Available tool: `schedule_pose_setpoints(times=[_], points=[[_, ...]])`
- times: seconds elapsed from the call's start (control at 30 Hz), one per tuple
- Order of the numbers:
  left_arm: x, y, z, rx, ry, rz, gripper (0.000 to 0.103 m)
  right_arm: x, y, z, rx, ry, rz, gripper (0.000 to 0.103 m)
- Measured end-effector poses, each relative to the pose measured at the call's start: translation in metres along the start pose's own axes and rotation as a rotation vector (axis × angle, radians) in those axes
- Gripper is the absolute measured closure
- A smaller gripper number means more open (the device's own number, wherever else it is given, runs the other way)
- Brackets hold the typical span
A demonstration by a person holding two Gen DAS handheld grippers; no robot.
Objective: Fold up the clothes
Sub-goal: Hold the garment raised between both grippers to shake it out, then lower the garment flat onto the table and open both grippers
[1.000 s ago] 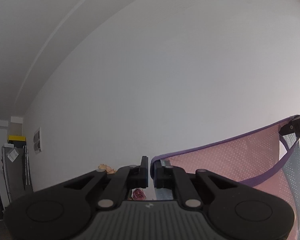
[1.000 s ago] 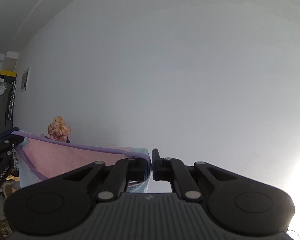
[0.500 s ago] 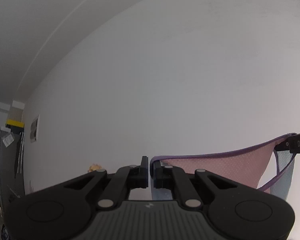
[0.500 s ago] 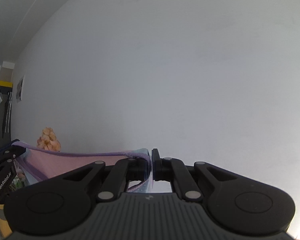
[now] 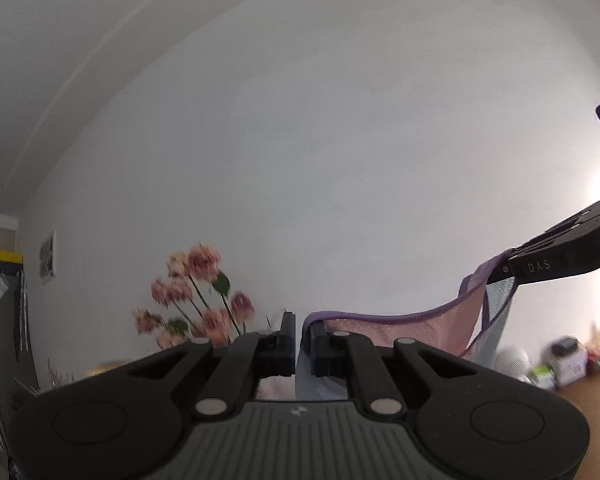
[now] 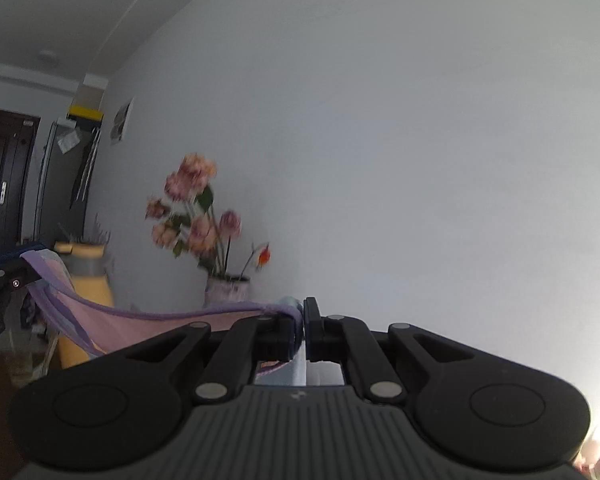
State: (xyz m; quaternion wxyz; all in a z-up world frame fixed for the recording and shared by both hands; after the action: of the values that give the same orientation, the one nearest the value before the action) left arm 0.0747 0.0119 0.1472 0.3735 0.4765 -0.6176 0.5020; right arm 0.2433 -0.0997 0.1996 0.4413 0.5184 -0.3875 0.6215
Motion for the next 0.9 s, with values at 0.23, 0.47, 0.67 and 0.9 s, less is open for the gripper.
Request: schedule_pose_setpoints(times=[0.23, 0.47, 0.67, 0.9], points=[[-0.099, 0.101, 0.038, -0.081, 0.009, -0.234, 0.096, -0.15, 0.144, -0.032, 0.014, -0.022, -0.278, 0.099], [-0.128, 0.134, 0.04, -0.135, -0.012, -0.331, 0.096, -0.207, 0.226, -0.032, -0.008, -0.062, -0.395, 0.098], [-0.152, 0.163, 0.041, -0.182, -0.03, -0.414, 0.092, -0.212, 0.245, -0.04, -0.02, -0.054, -0.395, 0.095], [-0.161, 0.187, 0.036, -0.25, -0.023, -0.475, 0.07, -0.223, 0.272, -0.041, -0.011, -0.042, -0.433, 0.09]])
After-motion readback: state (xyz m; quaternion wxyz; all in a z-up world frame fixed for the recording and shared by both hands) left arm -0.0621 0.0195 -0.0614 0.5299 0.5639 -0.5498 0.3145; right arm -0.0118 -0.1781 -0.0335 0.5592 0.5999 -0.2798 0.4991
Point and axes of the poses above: each gripper's, at about its wrist camera, not at the fingertips, and y roughly against the way its jaws point, z to its right, x to its top, the point moved 8 cm from there along -y, roughly the way its jaws point, and after that the axes turned 7 degrees about z, right-handed, at the moved point
